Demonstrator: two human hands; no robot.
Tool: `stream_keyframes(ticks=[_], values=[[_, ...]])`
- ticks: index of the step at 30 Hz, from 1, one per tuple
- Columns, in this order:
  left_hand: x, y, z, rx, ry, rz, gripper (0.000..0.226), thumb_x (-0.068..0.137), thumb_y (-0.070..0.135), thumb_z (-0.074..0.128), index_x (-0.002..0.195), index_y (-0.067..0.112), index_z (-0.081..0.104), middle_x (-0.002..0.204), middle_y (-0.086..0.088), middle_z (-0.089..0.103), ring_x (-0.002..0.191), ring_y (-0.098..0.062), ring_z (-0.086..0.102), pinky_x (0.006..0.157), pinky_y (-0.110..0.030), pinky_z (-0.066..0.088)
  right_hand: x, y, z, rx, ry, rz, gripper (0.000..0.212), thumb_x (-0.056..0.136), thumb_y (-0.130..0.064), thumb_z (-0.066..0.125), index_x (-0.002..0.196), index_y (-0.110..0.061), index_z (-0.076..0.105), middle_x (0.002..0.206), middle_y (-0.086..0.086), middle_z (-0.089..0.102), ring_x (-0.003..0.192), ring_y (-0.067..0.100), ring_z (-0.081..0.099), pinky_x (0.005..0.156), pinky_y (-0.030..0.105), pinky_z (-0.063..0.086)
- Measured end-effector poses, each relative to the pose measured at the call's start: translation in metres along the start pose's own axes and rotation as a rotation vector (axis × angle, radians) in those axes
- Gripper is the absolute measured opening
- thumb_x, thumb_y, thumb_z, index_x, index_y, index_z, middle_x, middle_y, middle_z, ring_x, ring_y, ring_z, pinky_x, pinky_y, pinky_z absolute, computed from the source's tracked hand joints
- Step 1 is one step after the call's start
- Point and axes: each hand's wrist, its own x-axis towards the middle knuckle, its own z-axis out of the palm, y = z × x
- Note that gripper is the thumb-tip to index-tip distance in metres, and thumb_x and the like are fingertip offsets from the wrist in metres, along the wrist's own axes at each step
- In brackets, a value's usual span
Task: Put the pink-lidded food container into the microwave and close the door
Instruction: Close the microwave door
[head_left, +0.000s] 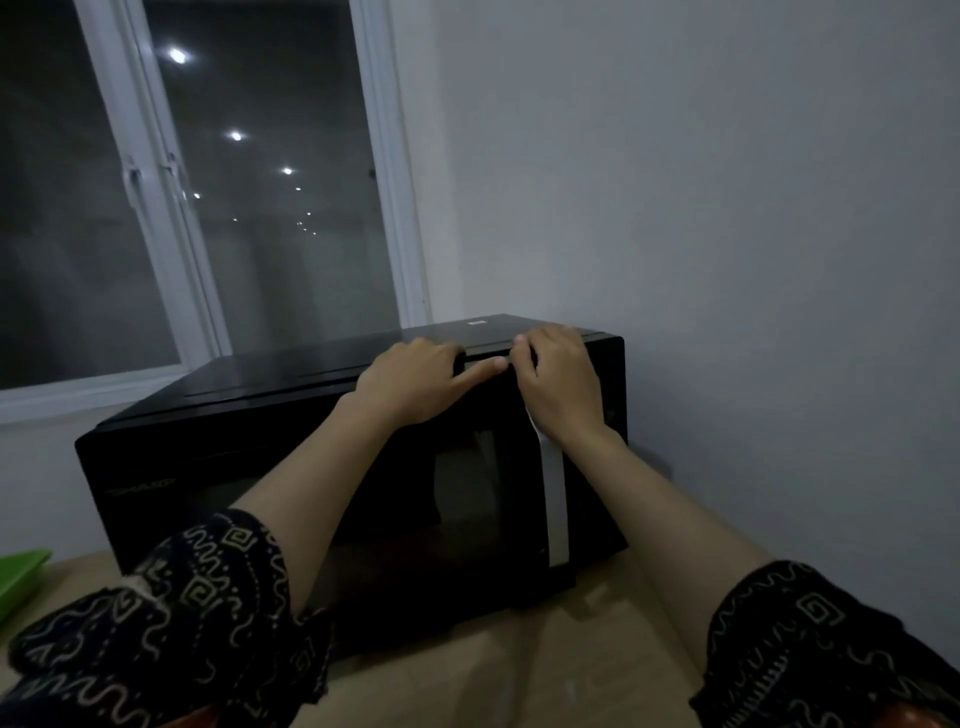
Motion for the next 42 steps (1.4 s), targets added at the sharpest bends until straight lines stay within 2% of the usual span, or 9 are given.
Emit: stream_keyframes(ticks=[4,8,17,21,23,32,36,39,42], values=[[0.002,-0.001,0.004,0.023,0.036,0.007,0.096,0.068,0.086,0.007,0.107,0.018,0.063,0.109,-0.012,0.067,0.099,-0.034,0.061,0.082,-0.043,0.049,0.002,0.003,0.004,-0.023,0.017,-0.025,0.033,0.096,-0.019,0.039,0.083,0.001,0.062,0.089,0.017,0.064,0.092,0.027,0.054,0.087,0.035,0.038],[0.002,-0.002,0.007,0.035,0.067,0.016,0.097,0.067,0.086,0.006,0.104,0.018,0.064,0.106,-0.010,0.068,0.095,-0.033,0.061,0.077,-0.042,0.050,0.003,0.005,0.007,-0.066,0.032,-0.040,0.033,0.096,-0.020,0.038,0.084,0.000,0.061,0.090,0.016,0.063,0.091,0.027,0.053,0.085,0.035,0.037],[0.005,-0.001,0.009,0.071,0.164,0.021,0.077,0.079,0.078,0.020,0.099,0.016,0.063,0.104,-0.008,0.067,0.092,-0.033,0.062,0.068,-0.037,0.046,0.007,0.002,0.012,-0.142,0.097,-0.091,0.031,0.094,-0.016,0.039,0.085,0.003,0.061,0.088,0.018,0.063,0.091,0.031,0.053,0.101,0.041,0.036],[0.003,0.000,0.014,0.110,0.250,0.071,0.065,0.085,0.071,0.027,0.093,0.014,0.057,0.102,-0.008,0.065,0.089,-0.033,0.062,0.062,-0.034,0.040,0.012,0.008,0.024,-0.237,0.232,-0.158,0.030,0.085,-0.017,0.038,0.075,0.000,0.059,0.074,0.017,0.061,0.075,0.032,0.057,0.083,0.033,0.033],[0.003,0.001,0.016,0.132,0.277,0.085,0.061,0.086,0.069,0.027,0.091,0.015,0.055,0.102,-0.009,0.065,0.090,-0.033,0.062,0.062,-0.034,0.039,0.013,0.011,0.026,-0.248,0.210,-0.159,0.029,0.085,-0.018,0.038,0.075,0.000,0.058,0.075,0.018,0.060,0.077,0.033,0.056,0.077,0.033,0.030],[-0.005,0.008,0.012,0.195,0.279,0.052,0.062,0.088,0.065,0.028,0.095,0.012,0.059,0.098,-0.011,0.068,0.086,-0.035,0.066,0.059,-0.034,0.039,0.005,0.012,0.027,-0.362,0.277,-0.186,0.030,0.091,-0.019,0.040,0.076,-0.002,0.061,0.073,0.015,0.063,0.072,0.031,0.059,0.081,0.033,0.032],[-0.008,0.008,0.022,0.387,0.442,0.052,0.056,0.088,0.054,0.036,0.059,0.014,0.062,0.051,-0.003,0.065,0.041,-0.023,0.062,0.036,-0.021,0.036,-0.009,0.014,0.027,-0.355,0.148,-0.156,0.045,0.096,-0.028,0.026,0.097,-0.004,0.064,0.094,0.013,0.068,0.098,0.029,0.061,0.112,0.040,0.025],[-0.007,0.002,0.035,0.437,0.589,0.118,0.051,0.095,0.045,0.040,0.056,0.017,0.057,0.047,0.002,0.061,0.039,-0.016,0.059,0.037,-0.021,0.035,-0.017,0.017,0.024,-0.266,0.045,-0.123,0.052,0.096,-0.034,0.018,0.118,-0.008,0.057,0.122,0.010,0.061,0.131,0.027,0.044,0.118,0.043,0.012],[-0.010,0.003,0.035,0.434,0.594,0.139,0.050,0.099,0.040,0.034,0.065,0.016,0.060,0.055,0.000,0.063,0.047,-0.019,0.061,0.044,-0.026,0.040,-0.016,0.016,0.022,-0.204,0.008,-0.101,0.049,0.098,-0.034,0.019,0.129,-0.011,0.050,0.141,0.008,0.049,0.144,0.024,0.025,0.119,0.042,0.003]])
